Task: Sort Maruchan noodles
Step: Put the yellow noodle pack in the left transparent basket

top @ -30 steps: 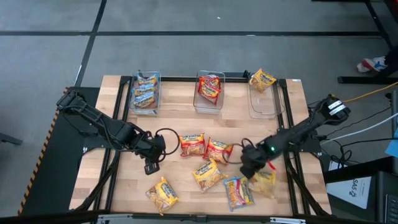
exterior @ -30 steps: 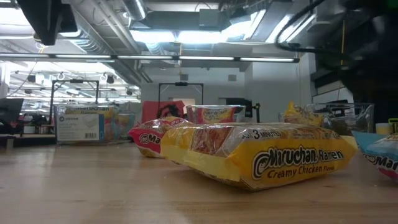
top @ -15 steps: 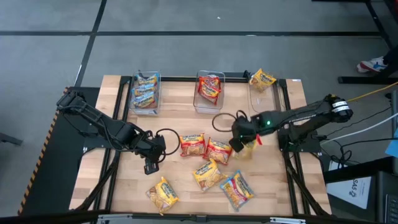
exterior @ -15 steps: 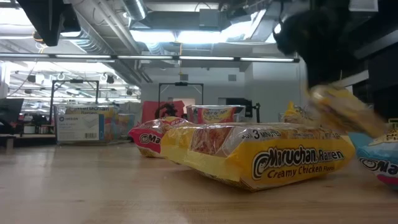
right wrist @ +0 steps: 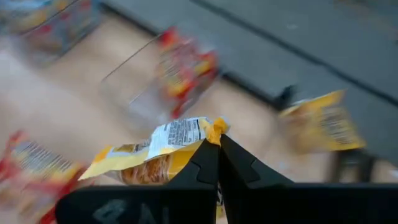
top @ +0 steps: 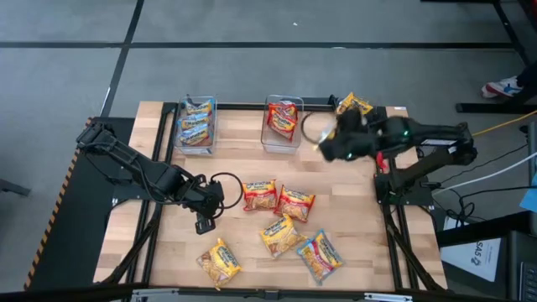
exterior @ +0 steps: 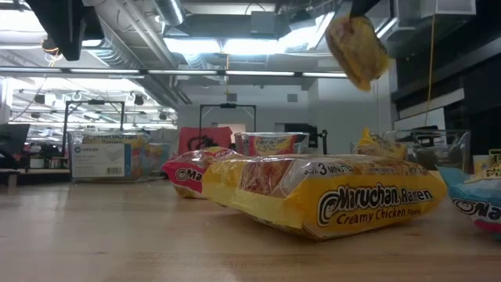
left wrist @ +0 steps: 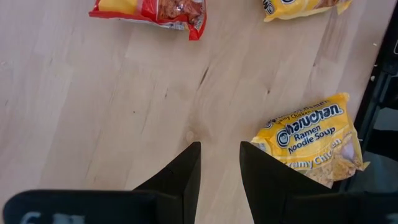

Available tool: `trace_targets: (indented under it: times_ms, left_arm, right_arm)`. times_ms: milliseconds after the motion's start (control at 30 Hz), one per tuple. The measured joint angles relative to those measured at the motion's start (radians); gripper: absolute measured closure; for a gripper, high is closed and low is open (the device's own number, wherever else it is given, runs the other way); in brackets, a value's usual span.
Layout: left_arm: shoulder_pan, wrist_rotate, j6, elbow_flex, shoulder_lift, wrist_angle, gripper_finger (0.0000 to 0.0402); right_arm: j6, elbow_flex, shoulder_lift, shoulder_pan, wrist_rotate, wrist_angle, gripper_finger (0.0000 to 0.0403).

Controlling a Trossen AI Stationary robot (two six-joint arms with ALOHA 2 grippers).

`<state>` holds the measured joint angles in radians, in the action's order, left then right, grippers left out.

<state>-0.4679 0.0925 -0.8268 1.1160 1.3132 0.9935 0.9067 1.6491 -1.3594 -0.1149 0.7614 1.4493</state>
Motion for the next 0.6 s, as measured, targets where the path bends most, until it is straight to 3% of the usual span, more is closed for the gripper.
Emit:
trace_targets:
  times_ms: [233, 600]
  left_arm:
    - [0.000, 0.000, 0.000, 0.000, 0.000, 0.000, 0.0297]
    - [0.000, 0.003, -0.001, 0.000, 0.000, 0.000, 0.0297]
  right_arm:
    - [-0.019, 0.038, 0.000, 0.202, 0.068, 0.118, 0.0403]
    - [-0.181, -0.114, -0.001, 0.543, 0.038, 0.099, 0.0403]
